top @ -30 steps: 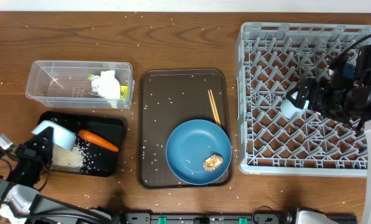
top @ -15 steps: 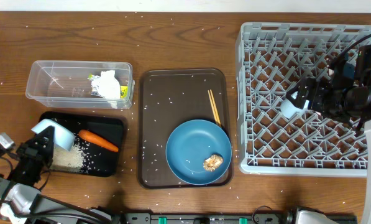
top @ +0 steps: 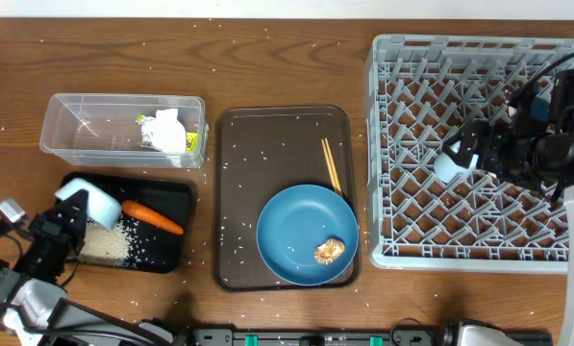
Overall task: Sort waste into correct bins and load items into the dishwasher rack
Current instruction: 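Carry the empty bowl with left gripper toward the dish rack, then set the bowl upside down in the rack and open left gripper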
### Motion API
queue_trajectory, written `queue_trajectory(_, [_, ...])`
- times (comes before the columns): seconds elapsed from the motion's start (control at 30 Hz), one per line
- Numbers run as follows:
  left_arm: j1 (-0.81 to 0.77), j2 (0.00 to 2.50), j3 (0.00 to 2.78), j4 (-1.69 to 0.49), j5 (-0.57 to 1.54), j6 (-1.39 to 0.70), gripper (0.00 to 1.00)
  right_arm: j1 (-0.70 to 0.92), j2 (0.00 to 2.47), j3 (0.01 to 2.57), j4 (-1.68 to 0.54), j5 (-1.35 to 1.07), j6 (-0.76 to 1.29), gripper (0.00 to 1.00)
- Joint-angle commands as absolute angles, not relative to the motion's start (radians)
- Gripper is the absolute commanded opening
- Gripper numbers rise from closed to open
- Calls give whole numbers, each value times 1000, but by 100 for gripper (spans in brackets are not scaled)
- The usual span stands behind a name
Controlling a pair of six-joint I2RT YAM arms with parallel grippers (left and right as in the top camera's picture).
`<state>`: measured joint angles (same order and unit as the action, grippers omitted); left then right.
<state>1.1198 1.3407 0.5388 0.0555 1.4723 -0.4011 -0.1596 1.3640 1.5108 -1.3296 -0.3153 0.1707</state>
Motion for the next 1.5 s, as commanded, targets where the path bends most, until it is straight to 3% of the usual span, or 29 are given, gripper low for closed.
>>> queue_trajectory(0.0, [1062, 1314, 541, 71, 1572, -444, 6, -148, 1361, 1522, -1324, -323, 163, 92])
queue_trajectory(0.2, [861, 1184, 566, 265, 1562, -535, 6, -148, 1361, 1522, -1324, -323, 163, 92])
queue_trajectory(0.43, [402, 1144, 569, 781, 1314, -898, 6, -182, 1361, 1524, -1289, -253, 231, 91])
queue_trajectory(0.67, [-91, 1234, 607, 860, 958, -921, 6, -405, 1361, 1550, -1282, -274, 300, 91])
queue_trajectory(0.87, [-388, 1436, 768, 982, 856, -892, 6, -504, 1362, 1550, -1295, -313, 299, 92])
queue_trajectory(1.17, [-577, 1827, 1152, 982, 829, -929, 6, -504, 1362, 1550, -1311, -312, 299, 92])
queue_trajectory(1.47, [-636, 2081, 1277, 1113, 659, -1297, 6, -504, 1362, 1550, -1329, -311, 299, 92])
